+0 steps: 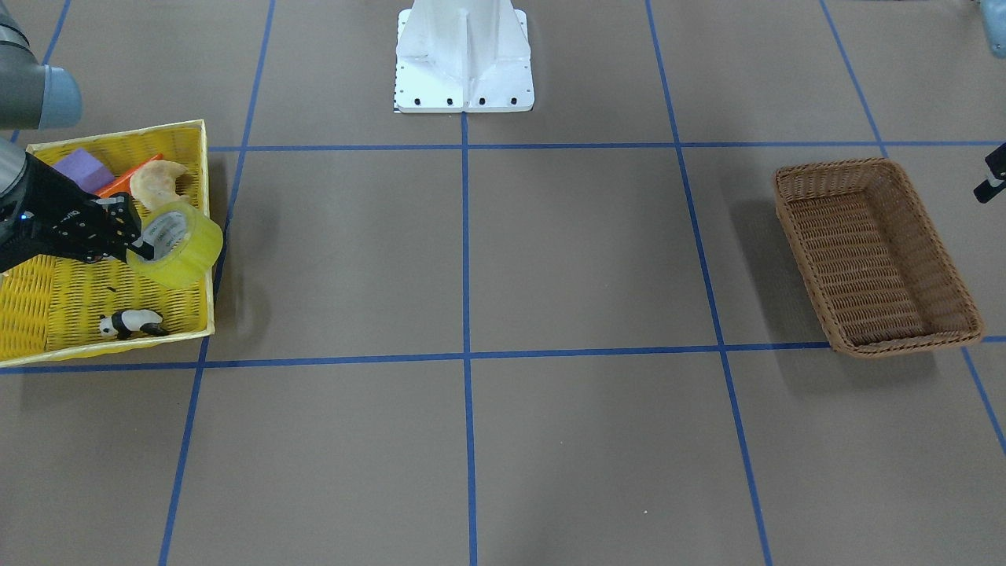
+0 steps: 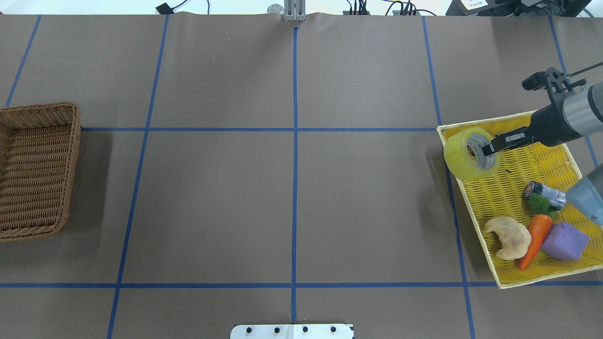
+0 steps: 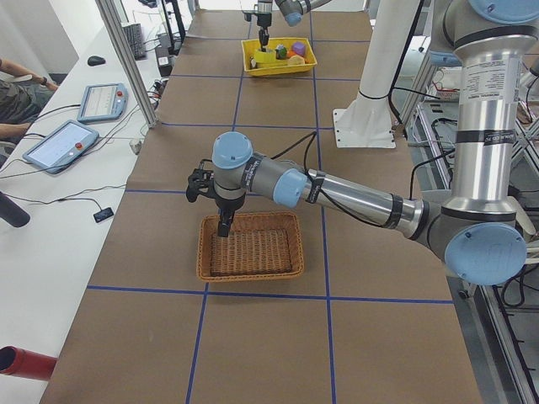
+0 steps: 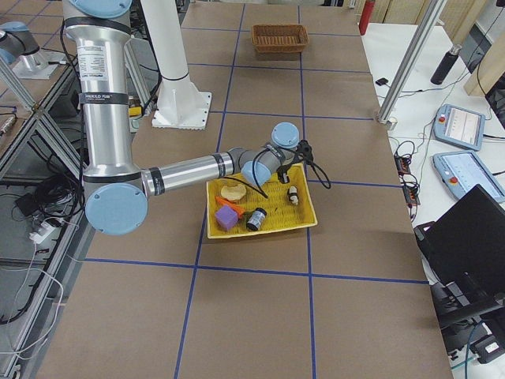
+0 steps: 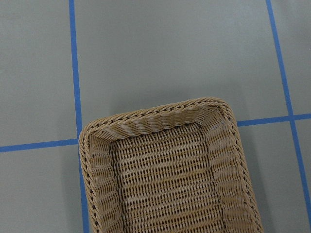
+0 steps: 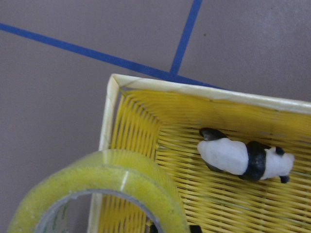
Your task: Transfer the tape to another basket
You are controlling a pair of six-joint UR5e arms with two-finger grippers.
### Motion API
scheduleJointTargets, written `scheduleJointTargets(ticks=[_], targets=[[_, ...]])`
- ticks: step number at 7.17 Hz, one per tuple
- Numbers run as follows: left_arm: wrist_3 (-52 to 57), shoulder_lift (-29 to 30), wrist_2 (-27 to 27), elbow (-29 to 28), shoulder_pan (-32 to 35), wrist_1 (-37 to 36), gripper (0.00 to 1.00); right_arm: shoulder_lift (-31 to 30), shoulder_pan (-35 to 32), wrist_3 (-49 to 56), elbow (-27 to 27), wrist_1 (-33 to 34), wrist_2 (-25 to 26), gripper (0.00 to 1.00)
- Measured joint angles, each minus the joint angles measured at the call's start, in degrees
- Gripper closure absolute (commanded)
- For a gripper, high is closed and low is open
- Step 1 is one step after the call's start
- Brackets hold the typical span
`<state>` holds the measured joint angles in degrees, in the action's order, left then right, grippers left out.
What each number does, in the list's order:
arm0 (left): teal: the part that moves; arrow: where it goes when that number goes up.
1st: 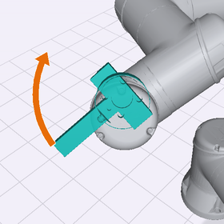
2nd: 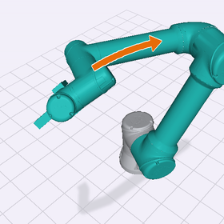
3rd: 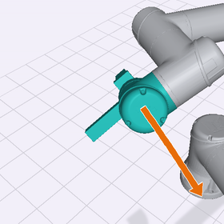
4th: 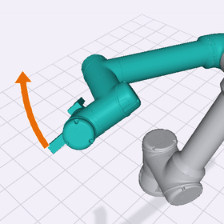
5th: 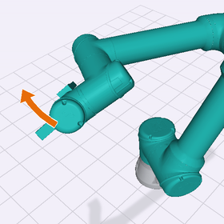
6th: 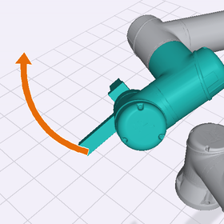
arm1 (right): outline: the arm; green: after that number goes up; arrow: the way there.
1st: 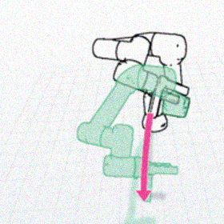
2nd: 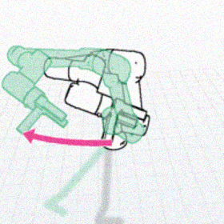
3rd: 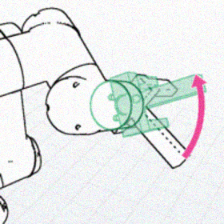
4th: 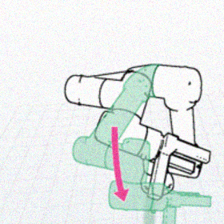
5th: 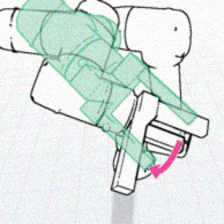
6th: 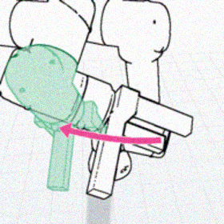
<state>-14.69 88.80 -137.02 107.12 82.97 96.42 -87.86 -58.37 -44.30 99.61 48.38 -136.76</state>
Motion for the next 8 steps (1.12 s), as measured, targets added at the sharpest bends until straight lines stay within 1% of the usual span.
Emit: scheduleJointTargets(ticks=[2, 3, 4, 5, 6, 7, 8], targets=[[-0.77, 0.06, -0.06, 0.37, 0.0, 0.0, 0.02, 0.08, 2.32, -11.96, 0.45, -9.78, 0.28, 1.0], [-1.77, 0.43, -0.08, 0.69, 0.0, 0.0, 0.02, 0.52, 3.85, -16.7, 0.93, -13.27, 0.42, 1.0], [-4.17, 1.4, -0.51, 0.92, 0.0, 0.1, 0.02, 1.4, 5.49, -20.85, 2.21, -15.14, 0.72, 1.0], [-8.05, 2.55, -2.11, 0.97, 0.0, 1.0, 0.02, 2.96, 7.86, -25.54, 4.24, -15.91, 2.16, 1.0], [-12.69, 3.52, -3.93, 0.87, -0.1, 3.17, 0.02, 4.73, 11.35, -30.35, 6.33, -16.18, 5.68, 1.0], [-19.35, 4.85, -4.96, 0.79, -0.83, 6.58, 0.03, 6.66, 15.29, -34.28, 7.73, -16.23, 10.21, 1.0], [-27.63, 6.61, -5.37, 0.79, -2.94, 10.53, 0.03, 9.19, 18.6, -38.08, 8.26, -16.21, 13.66, 1.0]])
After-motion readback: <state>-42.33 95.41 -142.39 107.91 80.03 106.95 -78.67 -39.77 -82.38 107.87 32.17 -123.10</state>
